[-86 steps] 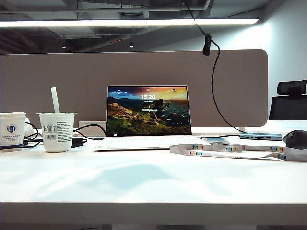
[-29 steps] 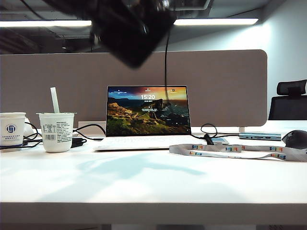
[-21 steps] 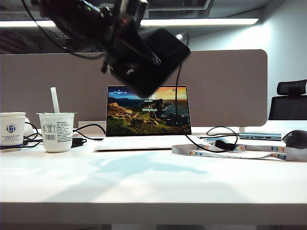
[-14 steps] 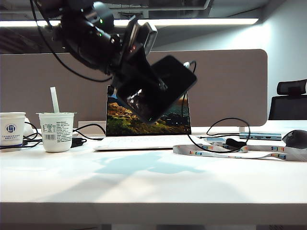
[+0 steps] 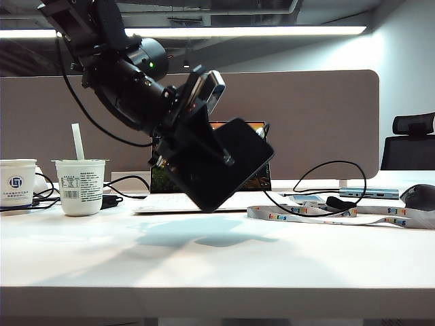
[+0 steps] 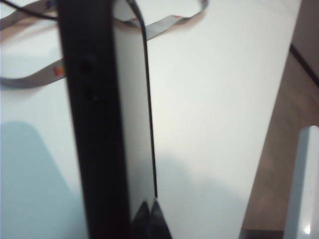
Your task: Pick up the black phone, pick up the charger plug, insert the charger plug into the phone's charging port, and finally place the connected phone back on the desk.
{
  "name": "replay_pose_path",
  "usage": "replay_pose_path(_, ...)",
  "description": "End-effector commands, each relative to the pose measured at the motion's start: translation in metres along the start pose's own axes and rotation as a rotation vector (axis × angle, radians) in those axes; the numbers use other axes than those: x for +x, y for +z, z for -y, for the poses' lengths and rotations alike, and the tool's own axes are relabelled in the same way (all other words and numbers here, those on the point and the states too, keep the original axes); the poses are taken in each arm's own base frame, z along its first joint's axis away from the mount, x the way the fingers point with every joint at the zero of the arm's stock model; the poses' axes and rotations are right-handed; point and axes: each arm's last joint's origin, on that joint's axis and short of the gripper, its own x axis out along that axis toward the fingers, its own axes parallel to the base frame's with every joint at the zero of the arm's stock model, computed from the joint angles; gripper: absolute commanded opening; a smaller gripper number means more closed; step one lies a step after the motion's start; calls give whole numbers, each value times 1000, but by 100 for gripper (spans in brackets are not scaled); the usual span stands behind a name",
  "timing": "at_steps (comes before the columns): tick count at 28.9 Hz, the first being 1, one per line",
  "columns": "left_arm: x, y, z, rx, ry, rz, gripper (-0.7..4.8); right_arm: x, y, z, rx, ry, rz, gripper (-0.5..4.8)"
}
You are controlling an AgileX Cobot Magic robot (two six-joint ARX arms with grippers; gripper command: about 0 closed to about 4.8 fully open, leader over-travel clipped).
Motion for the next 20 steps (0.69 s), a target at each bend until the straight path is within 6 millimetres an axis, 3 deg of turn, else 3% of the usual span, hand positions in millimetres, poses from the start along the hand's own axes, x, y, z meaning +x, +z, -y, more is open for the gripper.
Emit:
replay_pose_path(1,-2,3,1,14,7,9,-6,-2,-1,-2,4,-8,-12,-5)
replay_pose_path(14,12,-6,-10,-23,9,-37,-2,-2,-5,0,-7,-51,-41,-5)
replay_pose_path(20,16,-8,-13,-24,52,-51,100,-2,-7,0,8,-53,-62,-5)
